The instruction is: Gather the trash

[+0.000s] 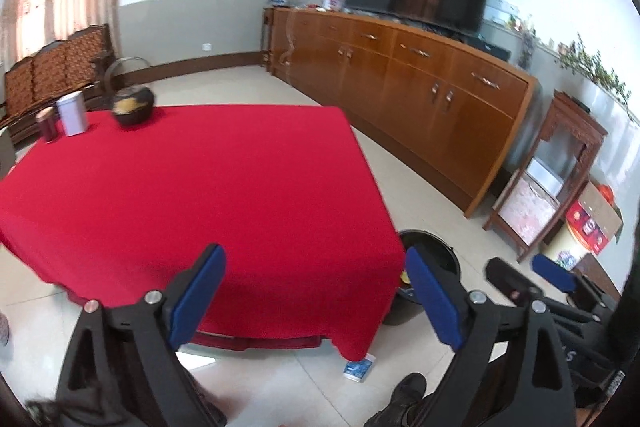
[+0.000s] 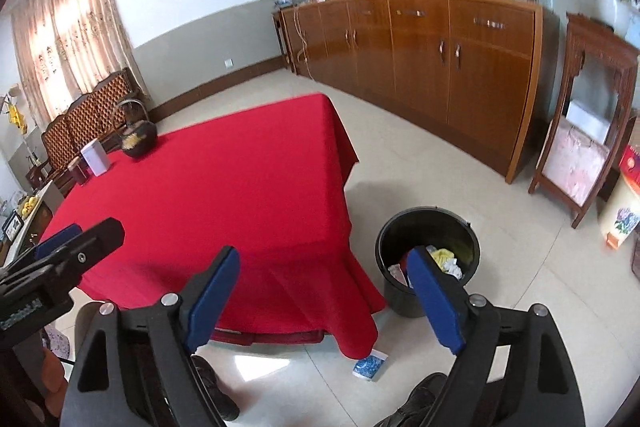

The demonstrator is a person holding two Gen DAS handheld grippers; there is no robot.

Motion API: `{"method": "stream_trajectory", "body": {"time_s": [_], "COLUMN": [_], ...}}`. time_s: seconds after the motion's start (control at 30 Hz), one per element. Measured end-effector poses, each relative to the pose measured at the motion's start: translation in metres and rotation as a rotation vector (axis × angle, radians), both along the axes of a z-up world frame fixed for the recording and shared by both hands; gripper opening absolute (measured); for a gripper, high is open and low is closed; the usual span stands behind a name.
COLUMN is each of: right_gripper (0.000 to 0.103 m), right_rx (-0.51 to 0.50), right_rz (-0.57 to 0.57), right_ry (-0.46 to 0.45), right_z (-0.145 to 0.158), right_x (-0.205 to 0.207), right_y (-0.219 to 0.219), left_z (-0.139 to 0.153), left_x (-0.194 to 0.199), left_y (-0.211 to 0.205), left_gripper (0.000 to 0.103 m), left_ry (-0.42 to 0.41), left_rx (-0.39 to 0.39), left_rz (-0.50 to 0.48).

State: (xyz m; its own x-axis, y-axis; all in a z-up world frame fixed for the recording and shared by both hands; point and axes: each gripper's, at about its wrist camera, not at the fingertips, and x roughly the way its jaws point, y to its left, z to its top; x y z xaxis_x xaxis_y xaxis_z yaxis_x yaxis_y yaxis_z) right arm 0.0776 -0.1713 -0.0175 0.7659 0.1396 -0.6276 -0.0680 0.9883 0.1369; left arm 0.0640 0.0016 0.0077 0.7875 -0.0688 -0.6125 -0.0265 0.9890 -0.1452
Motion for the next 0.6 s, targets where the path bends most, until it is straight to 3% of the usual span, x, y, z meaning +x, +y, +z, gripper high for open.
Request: {"method": "stream_trajectory", "body": {"time_s": [0.2, 0.6], "right_gripper": [0.089, 0.089], "right_rx": [-0.049, -0.045], "right_rz": [-0.039, -0.051], "right_ry": [-0.089, -0.107], "right_z": [0.020, 0.029], "right_x": [-0.037, -0.043], "right_y": [0.020, 0.024], "left_z": [0.008, 0.003], "left_x": [-0.024, -0.043], "left_y": [0.017, 0.027], "left_gripper": [0.095, 0.097], "left_ry": [-0.051, -0.078], "left_rx": [0.015, 0.034], "left_rz": [0.049, 0.077]}}
